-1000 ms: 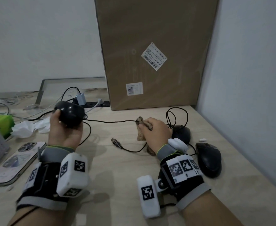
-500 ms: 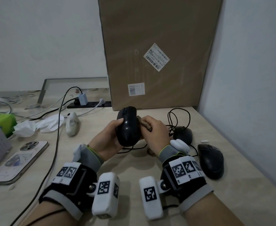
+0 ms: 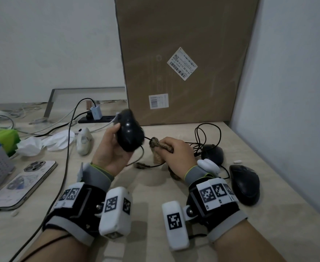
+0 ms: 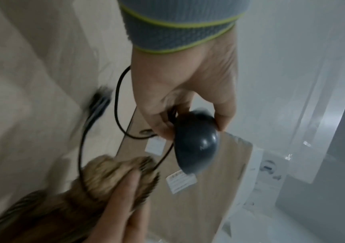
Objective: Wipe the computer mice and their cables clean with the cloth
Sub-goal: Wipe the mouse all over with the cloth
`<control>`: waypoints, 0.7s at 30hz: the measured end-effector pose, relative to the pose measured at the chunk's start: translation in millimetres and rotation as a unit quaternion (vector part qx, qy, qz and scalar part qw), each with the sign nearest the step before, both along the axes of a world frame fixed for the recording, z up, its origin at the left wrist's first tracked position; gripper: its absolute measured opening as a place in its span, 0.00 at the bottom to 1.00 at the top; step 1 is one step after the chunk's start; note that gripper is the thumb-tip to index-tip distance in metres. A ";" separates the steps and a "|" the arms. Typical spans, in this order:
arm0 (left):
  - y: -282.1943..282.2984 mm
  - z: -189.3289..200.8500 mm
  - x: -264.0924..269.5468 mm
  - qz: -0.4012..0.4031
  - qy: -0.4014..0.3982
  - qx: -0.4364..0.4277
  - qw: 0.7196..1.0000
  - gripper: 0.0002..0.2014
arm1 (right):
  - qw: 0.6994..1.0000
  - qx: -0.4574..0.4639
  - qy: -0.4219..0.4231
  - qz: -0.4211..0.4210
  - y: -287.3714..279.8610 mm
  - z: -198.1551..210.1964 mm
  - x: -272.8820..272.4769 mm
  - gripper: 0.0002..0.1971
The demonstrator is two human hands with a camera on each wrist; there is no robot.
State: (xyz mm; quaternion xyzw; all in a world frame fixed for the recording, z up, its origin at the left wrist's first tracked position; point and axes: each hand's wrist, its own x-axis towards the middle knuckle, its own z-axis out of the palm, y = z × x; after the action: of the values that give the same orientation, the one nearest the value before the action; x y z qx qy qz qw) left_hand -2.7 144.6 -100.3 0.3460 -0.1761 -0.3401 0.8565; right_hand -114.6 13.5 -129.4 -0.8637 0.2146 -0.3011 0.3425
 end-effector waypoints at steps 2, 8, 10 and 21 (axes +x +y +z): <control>10.1 4.7 15.0 0.065 0.021 -0.041 0.997 0.18 | 0.999 -0.001 0.007 -0.033 -4.2 0.8 -0.6 0.05; 20.3 0.9 33.8 0.134 0.028 -0.016 0.990 0.20 | 0.996 -0.006 -0.019 -0.087 -8.6 -2.1 0.3 0.09; 13.8 -2.1 26.9 0.103 -0.020 0.020 0.994 0.15 | 0.994 0.001 -0.041 -0.100 -11.3 -3.0 -0.8 0.09; -2.0 -16.3 13.9 -0.041 -0.068 0.228 0.970 0.14 | 0.988 0.026 -0.066 -0.135 -11.8 -0.8 -3.9 0.15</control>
State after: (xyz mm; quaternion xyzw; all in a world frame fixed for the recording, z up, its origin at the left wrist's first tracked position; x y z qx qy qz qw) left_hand 11.2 142.6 -116.5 0.5470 -0.1655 -0.3818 0.7264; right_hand -118.4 1.6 -130.2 -0.7958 0.3141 -0.3952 0.3345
